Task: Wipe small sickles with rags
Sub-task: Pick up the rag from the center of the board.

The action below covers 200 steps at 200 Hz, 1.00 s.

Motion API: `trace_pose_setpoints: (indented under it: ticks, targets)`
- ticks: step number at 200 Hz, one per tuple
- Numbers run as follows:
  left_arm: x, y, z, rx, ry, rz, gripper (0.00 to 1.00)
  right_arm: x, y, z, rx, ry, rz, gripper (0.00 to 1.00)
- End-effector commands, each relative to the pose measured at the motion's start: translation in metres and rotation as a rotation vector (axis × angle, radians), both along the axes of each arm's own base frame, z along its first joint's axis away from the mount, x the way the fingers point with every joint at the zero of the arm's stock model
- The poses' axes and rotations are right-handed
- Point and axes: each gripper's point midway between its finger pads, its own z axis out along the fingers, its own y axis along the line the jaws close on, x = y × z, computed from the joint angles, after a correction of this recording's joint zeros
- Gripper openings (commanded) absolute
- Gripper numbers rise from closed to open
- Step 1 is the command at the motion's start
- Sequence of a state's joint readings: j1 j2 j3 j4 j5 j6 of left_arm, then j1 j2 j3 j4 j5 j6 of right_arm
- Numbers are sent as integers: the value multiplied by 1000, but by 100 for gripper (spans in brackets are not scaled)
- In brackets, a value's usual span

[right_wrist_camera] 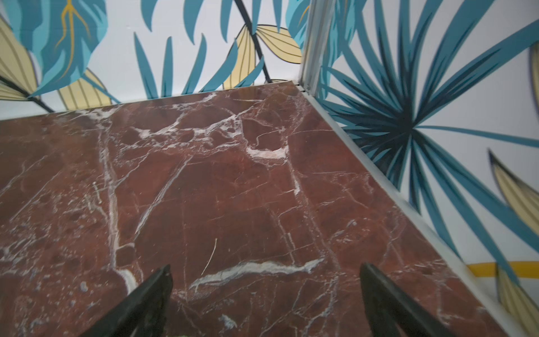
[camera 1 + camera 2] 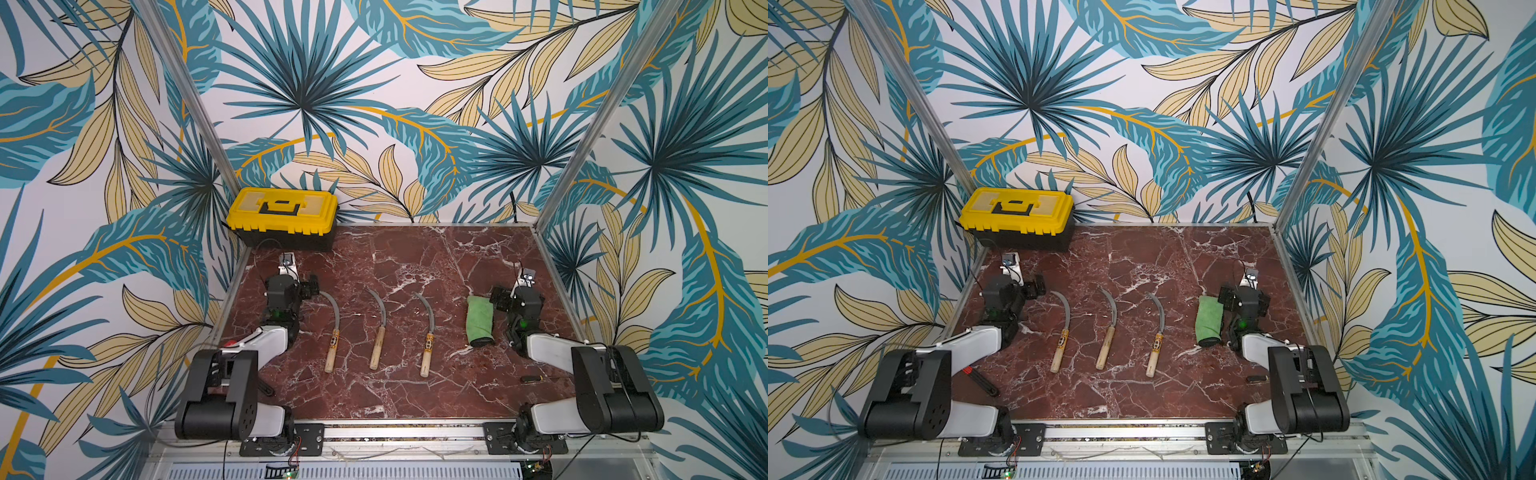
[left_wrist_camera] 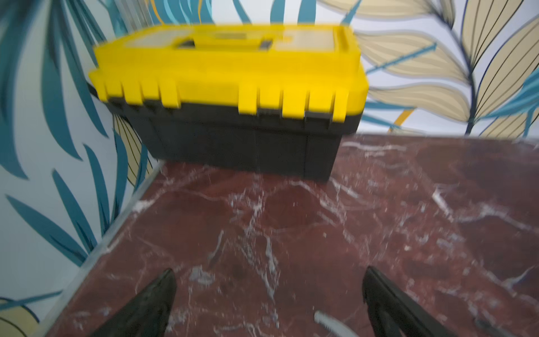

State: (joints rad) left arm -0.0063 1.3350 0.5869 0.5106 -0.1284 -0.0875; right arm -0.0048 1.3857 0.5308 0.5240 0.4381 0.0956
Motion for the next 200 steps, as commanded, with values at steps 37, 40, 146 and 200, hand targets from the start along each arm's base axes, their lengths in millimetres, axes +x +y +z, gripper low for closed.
trace_pose_setpoints:
  ticks: [37,40,146,200]
  targets:
    - [-3,-44,40,-416,68,-150,100,-57,-16,54,153,223,-227,100]
    - [-3,-45,38,-417,82,-143,100,-58,-12,55,166,229,-203,99]
    - [-62,-157,-11,-217,402,-204,100,-115,68,35,295,599,-27,99]
    - [-96,-187,-32,-227,534,-250,100,-107,96,-5,340,755,32,89]
